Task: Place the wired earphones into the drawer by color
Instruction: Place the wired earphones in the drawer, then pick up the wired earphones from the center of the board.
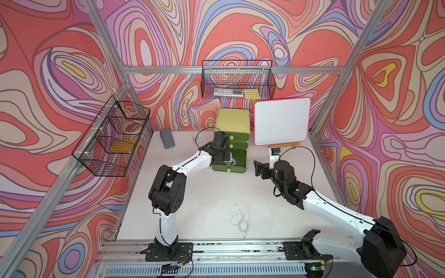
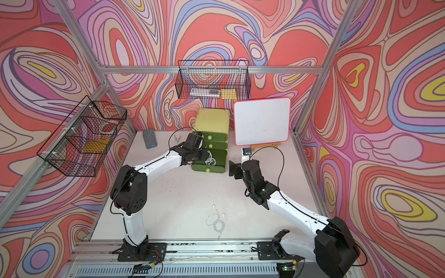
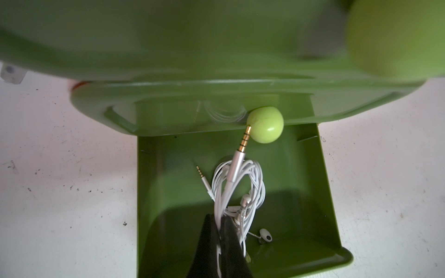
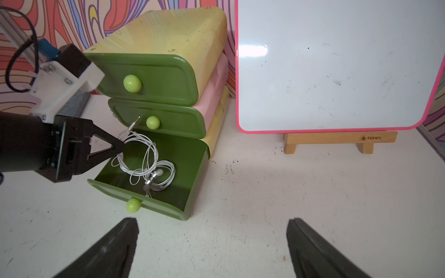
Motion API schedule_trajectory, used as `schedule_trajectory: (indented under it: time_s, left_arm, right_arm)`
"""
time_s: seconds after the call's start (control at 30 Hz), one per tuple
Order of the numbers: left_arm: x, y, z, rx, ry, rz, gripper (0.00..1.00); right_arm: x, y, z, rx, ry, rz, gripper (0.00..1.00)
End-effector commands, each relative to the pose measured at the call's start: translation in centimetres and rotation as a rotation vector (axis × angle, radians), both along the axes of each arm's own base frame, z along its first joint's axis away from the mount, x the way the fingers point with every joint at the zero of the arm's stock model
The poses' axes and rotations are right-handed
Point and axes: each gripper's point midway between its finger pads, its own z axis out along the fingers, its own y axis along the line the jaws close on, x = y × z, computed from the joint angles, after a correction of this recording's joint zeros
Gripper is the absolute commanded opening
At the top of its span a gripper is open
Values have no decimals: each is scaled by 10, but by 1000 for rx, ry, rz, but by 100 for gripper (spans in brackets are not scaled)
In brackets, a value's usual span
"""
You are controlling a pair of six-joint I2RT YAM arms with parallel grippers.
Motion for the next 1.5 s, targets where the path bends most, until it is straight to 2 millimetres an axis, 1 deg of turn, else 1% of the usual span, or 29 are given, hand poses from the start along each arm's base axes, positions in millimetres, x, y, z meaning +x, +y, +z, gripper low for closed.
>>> schedule_trajectory:
  time_s: [0.0, 0.1, 0.2, 0.23, 0.3, 0.4, 0.5, 0.63, 0.77, 0.83, 0.93, 1.0, 1.07, 1.17, 1.27, 1.33, 1.47]
  left_arm:
    - [4, 2, -9, -19, 13, 13, 0]
    - [3, 4, -12, -19, 23, 13, 0]
    - [3, 6, -11, -24, 23, 16, 0]
    - [3, 6, -10, -29, 24, 13, 2]
    - [3, 4, -6, -41, 20, 4, 14]
    - [1, 5, 3, -51, 8, 2, 27]
    - [-4, 7, 14, -58, -7, 2, 36]
    - [-15, 14, 29, -69, -28, 12, 44]
    - [-36, 25, 43, -92, -43, 24, 55]
    - [-49, 30, 47, -105, -44, 26, 63]
    - [-67, 36, 55, -147, -62, 27, 75]
    - [-84, 41, 54, -173, -56, 28, 81]
    - [-99, 46, 52, -195, -50, 29, 85]
    - [-121, 53, 45, -220, -25, 31, 92]
    - [-141, 56, 41, -268, -16, 25, 94]
    - [-153, 60, 38, -284, -9, 31, 95]
    - [-171, 68, 29, -301, 3, 40, 99]
  right_arm:
    - [0, -3, 3, 2, -16, -8, 98]
    - [0, -2, 3, 4, -15, -2, 98]
    - [0, -2, 3, 5, -14, -3, 98]
    - [0, -1, 2, 7, -11, 2, 98]
    - [0, 2, 2, 9, -7, 15, 98]
    - [1, 6, 0, 9, 8, 30, 98]
    - [2, 9, -2, 8, 19, 39, 98]
    - [1, 16, -5, 10, 55, 74, 98]
    - [-6, 26, -9, 15, 114, 138, 98]
    - [-14, 36, -13, 34, 158, 197, 98]
    - [-30, 50, -27, 69, 257, 292, 96]
    - [-42, 56, -40, 112, 349, 315, 97]
    - [-54, 60, -54, 157, 444, 325, 97]
    - [-74, 66, -75, 218, 581, 331, 97]
    - [-98, 66, -100, 219, 725, 284, 95]
    - [-116, 69, -111, 182, 790, 272, 95]
    - [-148, 78, -121, 99, 832, 264, 95]
